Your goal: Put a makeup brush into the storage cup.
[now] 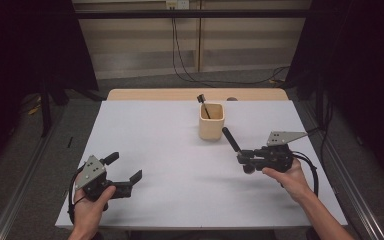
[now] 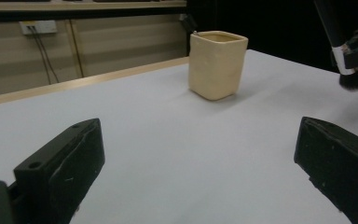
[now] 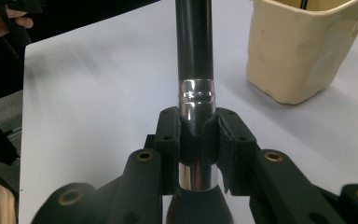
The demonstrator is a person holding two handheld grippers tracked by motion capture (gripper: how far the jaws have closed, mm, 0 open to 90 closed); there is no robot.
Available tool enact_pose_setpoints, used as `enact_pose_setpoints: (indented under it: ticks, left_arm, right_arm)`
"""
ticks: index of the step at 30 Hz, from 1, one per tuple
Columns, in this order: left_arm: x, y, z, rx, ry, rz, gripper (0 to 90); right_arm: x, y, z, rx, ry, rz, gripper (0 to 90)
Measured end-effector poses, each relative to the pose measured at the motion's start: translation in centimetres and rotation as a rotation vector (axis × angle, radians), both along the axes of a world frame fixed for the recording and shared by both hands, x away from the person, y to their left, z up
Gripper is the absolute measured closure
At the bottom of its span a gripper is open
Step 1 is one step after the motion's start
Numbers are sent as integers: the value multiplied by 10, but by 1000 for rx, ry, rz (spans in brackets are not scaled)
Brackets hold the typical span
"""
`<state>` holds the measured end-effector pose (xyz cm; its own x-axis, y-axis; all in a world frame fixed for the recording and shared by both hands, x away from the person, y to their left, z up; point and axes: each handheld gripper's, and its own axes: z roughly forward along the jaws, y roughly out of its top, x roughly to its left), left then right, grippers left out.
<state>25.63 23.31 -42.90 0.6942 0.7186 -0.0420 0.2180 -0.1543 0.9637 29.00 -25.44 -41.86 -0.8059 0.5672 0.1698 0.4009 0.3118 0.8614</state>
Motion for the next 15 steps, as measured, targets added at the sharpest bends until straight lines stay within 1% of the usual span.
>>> enact_pose_setpoints:
  ticks: [2,4,9,10,11,12,13,15]
  left_arm:
    - [2,-5,1,-2,15,-37,18]
    - [3,-11,3,6,9,-62,19]
    - [9,-26,7,26,5,-124,34]
    - [9,-26,7,26,5,-124,35]
    - [11,-29,8,26,5,-136,34]
    - [14,-32,10,25,-3,-141,34]
    - [16,-34,12,23,-7,-151,30]
    - [21,-44,14,28,1,-185,30]
  right_arm:
    - [0,2,1,3,4,9,716]
    - [0,4,2,-17,4,6,716]
    - [-1,9,4,-18,9,38,716]
    - [-1,9,4,-18,9,38,716]
    - [-1,14,6,-28,10,73,716]
    - [-1,14,6,-28,10,73,716]
    - [-2,19,7,-45,8,102,715]
    - [-2,24,7,-57,14,122,715]
